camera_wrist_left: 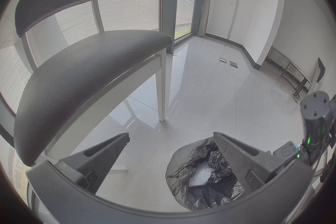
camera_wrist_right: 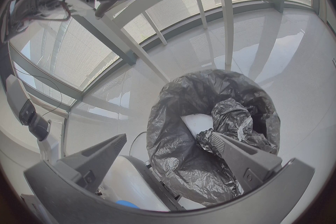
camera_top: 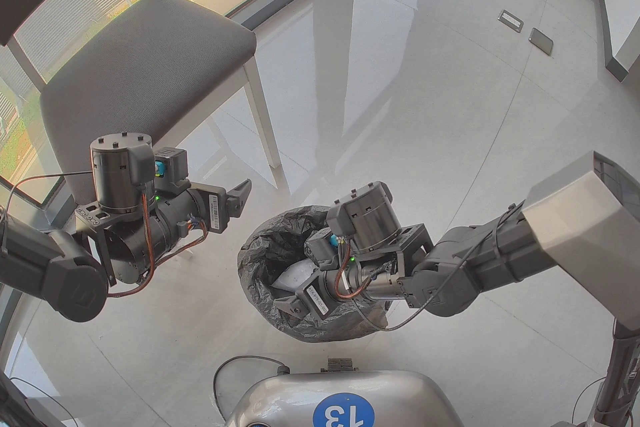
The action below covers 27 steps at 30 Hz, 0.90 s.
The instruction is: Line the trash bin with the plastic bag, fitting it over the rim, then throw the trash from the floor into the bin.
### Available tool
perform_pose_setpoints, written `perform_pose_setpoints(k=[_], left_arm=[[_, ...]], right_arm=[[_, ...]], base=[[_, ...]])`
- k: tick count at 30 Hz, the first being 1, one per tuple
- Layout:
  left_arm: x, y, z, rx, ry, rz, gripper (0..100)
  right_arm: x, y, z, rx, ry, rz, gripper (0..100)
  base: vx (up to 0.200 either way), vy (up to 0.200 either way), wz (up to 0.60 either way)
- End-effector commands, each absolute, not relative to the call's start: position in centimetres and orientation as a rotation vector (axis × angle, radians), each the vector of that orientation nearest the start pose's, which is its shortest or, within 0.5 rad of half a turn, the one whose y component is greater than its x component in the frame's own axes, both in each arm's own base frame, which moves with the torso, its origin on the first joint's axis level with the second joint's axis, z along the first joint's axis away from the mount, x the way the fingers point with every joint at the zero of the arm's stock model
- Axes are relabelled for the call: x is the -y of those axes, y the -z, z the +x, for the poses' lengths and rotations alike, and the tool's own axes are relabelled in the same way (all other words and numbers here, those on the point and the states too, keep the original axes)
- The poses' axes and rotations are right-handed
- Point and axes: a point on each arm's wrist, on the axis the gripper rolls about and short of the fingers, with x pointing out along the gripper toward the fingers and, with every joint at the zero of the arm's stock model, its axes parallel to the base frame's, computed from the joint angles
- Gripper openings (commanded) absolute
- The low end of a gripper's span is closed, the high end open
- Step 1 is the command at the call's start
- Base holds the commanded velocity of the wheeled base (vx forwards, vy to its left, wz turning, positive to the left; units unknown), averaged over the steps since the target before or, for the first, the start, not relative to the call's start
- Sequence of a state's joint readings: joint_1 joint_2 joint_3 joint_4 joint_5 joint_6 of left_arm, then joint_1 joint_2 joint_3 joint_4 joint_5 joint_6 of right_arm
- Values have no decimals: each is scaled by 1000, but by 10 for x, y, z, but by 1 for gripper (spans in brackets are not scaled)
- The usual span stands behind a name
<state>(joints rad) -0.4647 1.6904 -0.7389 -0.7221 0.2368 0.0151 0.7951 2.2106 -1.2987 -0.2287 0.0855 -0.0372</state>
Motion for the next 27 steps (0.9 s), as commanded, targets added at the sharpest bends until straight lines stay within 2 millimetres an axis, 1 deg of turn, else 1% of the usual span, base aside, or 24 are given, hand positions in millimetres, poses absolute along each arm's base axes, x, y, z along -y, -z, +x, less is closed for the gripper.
perform_pose_setpoints(k=[1,2,4,7,9,10,11,12,13,14,17,19,21,22,25,27], left_arm=[[128,-179,267,-205,228,91,100],[127,-181,266,-197,226,88,100],[126,-183,264,-196,223,88,100],[122,-186,257,-203,216,80,100],[116,-184,251,-238,200,71,100],[115,-184,251,-240,198,70,100],[112,-184,246,-260,188,73,100],[106,-185,239,-283,164,82,100],[104,-185,236,-290,158,85,100],[99,-186,229,-300,134,92,100],[88,-190,216,-302,102,93,100],[80,-195,206,-284,87,84,100],[68,-203,195,-265,59,79,100],[64,-208,187,-259,51,81,100],[49,-223,151,-286,39,117,100],[40,-230,125,-317,17,159,100]], right_arm=[[-303,-113,290,-582,-866,-251,100],[-296,-129,288,-553,-853,-236,100],[-282,-155,283,-512,-819,-210,100],[-251,-182,277,-501,-677,-172,100],[-227,-189,273,-517,-563,-170,100],[-224,-189,272,-521,-553,-170,100],[-205,-192,268,-533,-489,-173,100],[-175,-193,262,-547,-412,-178,100],[-168,-193,260,-549,-396,-178,100],[-145,-198,254,-542,-338,-168,100],[-99,-211,239,-500,-214,-160,100],[-73,-217,226,-473,-123,-181,100],[-49,-220,206,-453,-50,-213,100],[-41,-222,196,-442,-28,-229,100],[-18,-226,159,-418,46,-254,100],[-11,-229,135,-410,74,-247,100]], base=[[0,0,0],[0,0,0],[0,0,0],[0,0,0],[0,0,0],[0,0,0],[0,0,0],[0,0,0],[0,0,0],[0,0,0],[0,0,0],[0,0,0],[0,0,0],[0,0,0],[0,0,0],[0,0,0]])
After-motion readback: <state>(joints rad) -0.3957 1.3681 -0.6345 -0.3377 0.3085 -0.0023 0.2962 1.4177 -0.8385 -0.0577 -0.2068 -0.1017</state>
